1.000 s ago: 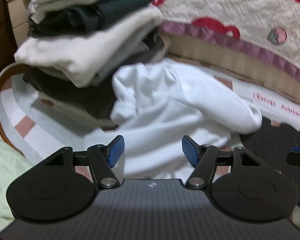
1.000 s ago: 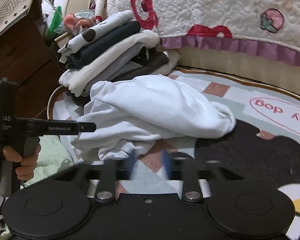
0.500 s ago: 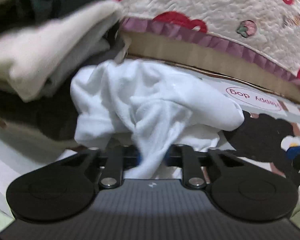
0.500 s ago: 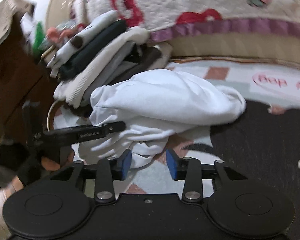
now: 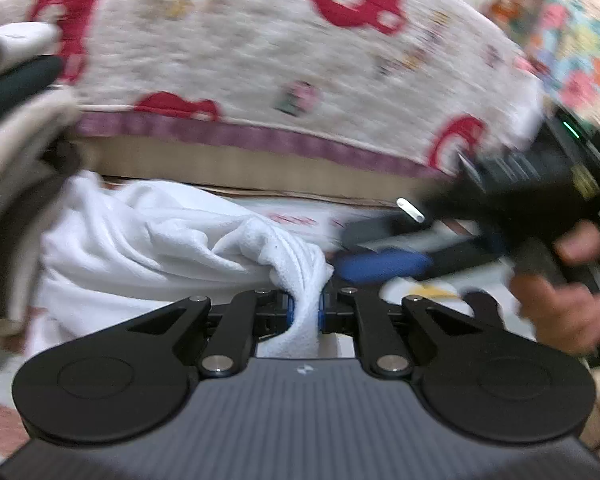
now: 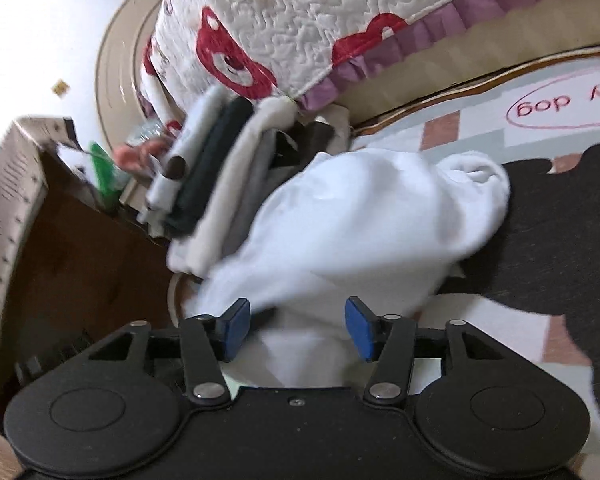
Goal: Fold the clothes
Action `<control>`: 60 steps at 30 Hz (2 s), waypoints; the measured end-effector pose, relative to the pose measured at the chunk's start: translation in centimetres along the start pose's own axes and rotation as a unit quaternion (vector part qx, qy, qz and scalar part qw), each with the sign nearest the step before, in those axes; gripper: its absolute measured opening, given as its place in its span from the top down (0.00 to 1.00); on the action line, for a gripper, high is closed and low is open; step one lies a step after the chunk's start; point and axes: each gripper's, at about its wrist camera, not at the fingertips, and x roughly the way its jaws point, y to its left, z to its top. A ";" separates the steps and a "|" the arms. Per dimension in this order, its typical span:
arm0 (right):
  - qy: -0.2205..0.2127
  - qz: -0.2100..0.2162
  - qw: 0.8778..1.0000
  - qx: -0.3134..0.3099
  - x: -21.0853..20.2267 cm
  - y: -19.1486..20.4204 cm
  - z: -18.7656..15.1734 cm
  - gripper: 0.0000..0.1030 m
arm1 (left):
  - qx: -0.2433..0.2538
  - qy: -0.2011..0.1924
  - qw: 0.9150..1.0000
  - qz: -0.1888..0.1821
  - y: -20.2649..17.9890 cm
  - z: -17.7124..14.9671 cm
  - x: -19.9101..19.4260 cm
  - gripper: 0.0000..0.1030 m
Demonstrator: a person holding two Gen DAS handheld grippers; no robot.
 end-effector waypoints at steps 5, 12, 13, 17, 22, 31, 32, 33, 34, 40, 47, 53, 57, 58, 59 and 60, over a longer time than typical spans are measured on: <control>0.018 -0.018 0.999 0.021 0.6 -1.5 -0.6 0.35 | 0.008 0.009 1.000 -0.023 -1.6 -1.8 0.7 0.91; 0.050 0.028 0.996 0.070 2.6 -3.6 -1.2 0.17 | -0.014 0.023 0.999 -0.042 -0.3 -2.0 -0.2 0.91; 0.054 0.036 0.995 0.077 2.9 -3.9 -1.3 0.17 | -0.025 0.023 0.998 -0.049 0.0 -1.9 -0.3 0.91; 0.055 0.069 0.994 0.068 3.4 -3.6 -1.4 0.51 | -0.010 0.018 0.999 -0.050 -0.1 -1.1 -0.8 0.91; -0.026 0.039 0.995 -0.087 -0.3 2.0 -0.3 0.81 | -0.059 -0.013 0.993 -0.101 -0.2 1.4 -1.7 0.78; -0.127 -0.320 0.924 -0.167 -12.0 -2.5 1.9 0.80 | -0.008 0.060 0.998 -0.006 -0.1 0.3 0.3 0.36; -0.119 -0.365 0.911 -0.153 -12.6 -4.2 1.6 0.78 | -0.009 0.070 0.997 0.008 0.0 -0.1 0.8 0.36; -0.110 -0.409 0.895 -0.139 -13.3 -6.0 1.4 0.77 | -0.016 0.082 0.996 0.016 0.1 -0.5 1.4 0.36; -0.102 -0.452 0.877 -0.125 -14.0 -7.7 1.2 0.75 | -0.023 0.094 0.995 0.025 0.3 -0.9 2.0 0.36; -0.088 -0.485 0.866 -0.078 -14.1 -11.5 -0.7 0.67 | -0.039 0.124 0.988 0.081 1.4 -1.9 4.5 0.36; -0.160 -0.481 0.845 -0.172 -14.4 -9.1 -1.2 0.60 | -0.066 0.141 0.982 0.109 2.6 -2.8 5.9 0.35; -0.118 -0.424 0.858 -0.265 -10.9 -7.7 -1.4 0.56 | -0.065 0.147 0.981 0.104 2.2 -3.0 6.8 0.35; -0.083 -0.390 0.856 -0.329 -7.7 -6.8 -1.0 0.42 | -0.061 0.142 0.983 0.100 2.0 -2.6 7.2 0.35; -0.081 -0.386 0.854 -0.338 -7.0 -6.8 -0.4 0.40 | -0.058 0.142 0.983 0.101 2.0 -2.5 7.2 0.35; -0.077 -0.377 0.859 -0.338 -6.4 -7.1 0.4 0.39 | -0.056 0.141 0.983 0.101 1.9 -2.5 7.2 0.35; -0.061 -0.365 0.869 -0.328 -5.7 -7.6 1.4 0.32 | -0.056 0.140 0.983 0.101 2.0 -2.4 7.2 0.35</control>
